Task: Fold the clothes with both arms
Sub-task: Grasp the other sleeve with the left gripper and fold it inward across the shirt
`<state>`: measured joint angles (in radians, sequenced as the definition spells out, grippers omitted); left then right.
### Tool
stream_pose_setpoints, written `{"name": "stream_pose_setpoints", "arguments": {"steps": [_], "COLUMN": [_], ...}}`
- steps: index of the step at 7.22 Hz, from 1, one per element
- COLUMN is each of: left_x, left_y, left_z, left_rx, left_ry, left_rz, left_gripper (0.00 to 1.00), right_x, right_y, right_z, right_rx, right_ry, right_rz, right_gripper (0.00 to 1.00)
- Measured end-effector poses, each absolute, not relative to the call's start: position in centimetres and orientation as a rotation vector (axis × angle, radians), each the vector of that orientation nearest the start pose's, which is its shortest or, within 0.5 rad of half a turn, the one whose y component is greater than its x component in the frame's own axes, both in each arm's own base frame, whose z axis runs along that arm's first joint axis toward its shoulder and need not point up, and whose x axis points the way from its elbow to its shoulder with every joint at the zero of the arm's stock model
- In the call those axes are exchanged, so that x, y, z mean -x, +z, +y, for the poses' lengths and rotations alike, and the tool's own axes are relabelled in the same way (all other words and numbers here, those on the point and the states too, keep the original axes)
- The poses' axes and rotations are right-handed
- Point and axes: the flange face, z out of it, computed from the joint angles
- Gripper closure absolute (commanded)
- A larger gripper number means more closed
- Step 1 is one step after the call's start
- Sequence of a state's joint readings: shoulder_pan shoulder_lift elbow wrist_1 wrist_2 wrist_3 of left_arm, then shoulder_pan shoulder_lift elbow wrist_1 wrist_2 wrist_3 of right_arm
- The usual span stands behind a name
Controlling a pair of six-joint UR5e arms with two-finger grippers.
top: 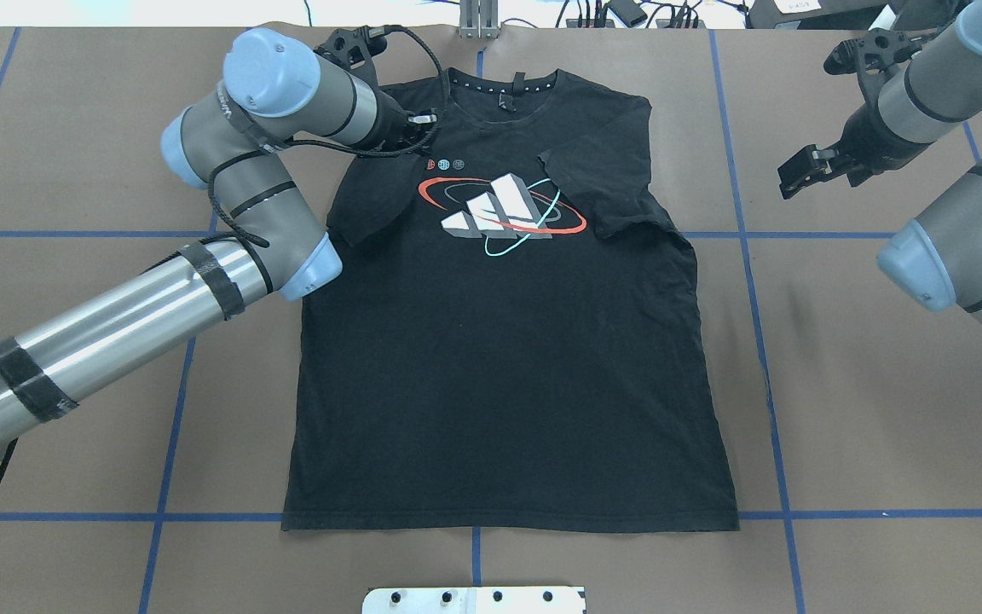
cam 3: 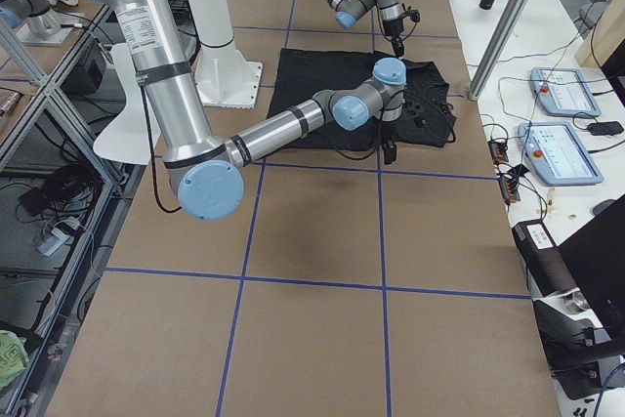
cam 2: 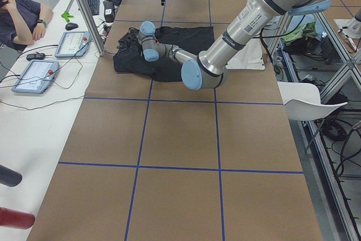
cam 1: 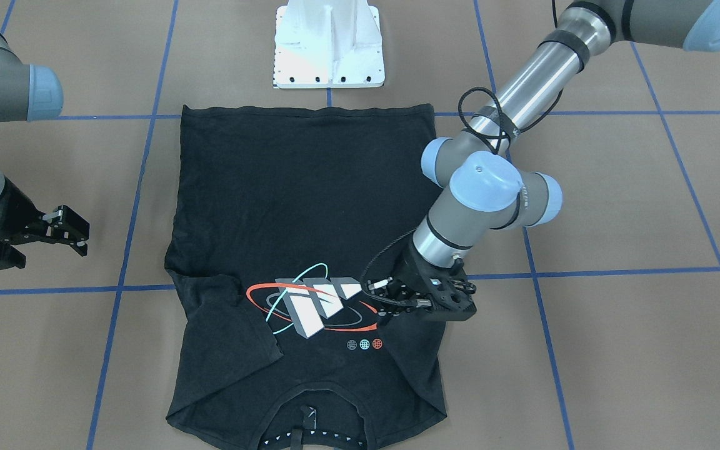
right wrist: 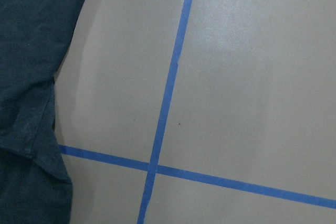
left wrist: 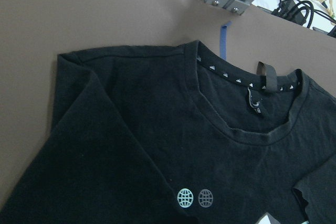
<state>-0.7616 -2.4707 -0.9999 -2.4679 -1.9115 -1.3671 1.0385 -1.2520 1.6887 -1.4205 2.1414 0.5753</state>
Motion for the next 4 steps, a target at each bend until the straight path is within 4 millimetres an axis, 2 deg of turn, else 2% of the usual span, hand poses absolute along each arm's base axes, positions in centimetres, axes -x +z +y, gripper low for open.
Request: {"name": "stream_pose_setpoints", "arguments": {"steps": [2,3,4], "left_x": [-54.6,-55.0,-55.0], "left_y": [23.0,23.2,23.4], "left_z": [-64.3,-64.7,-64.9], "left_rx": [-0.311,-0.314,-0.323], "left_ry": [-0.310,-0.322,-0.332], "left_rz": [1.202,1.188,1.178], "left_gripper": [1.00,0.46,0.00], "right_x": [24.5,24.6,24.6], "right_y": [41.6,41.6,41.7], "right_z": [-57.3,-57.3,-57.3], "right_rx": [-0.192,-0.191,-0.190], "right_ry": [-0.127,-0.127,-0.127], "right_rz": [-0.770,-0.770,-0.769], "right_gripper": [0.00,0.00,0.00]}}
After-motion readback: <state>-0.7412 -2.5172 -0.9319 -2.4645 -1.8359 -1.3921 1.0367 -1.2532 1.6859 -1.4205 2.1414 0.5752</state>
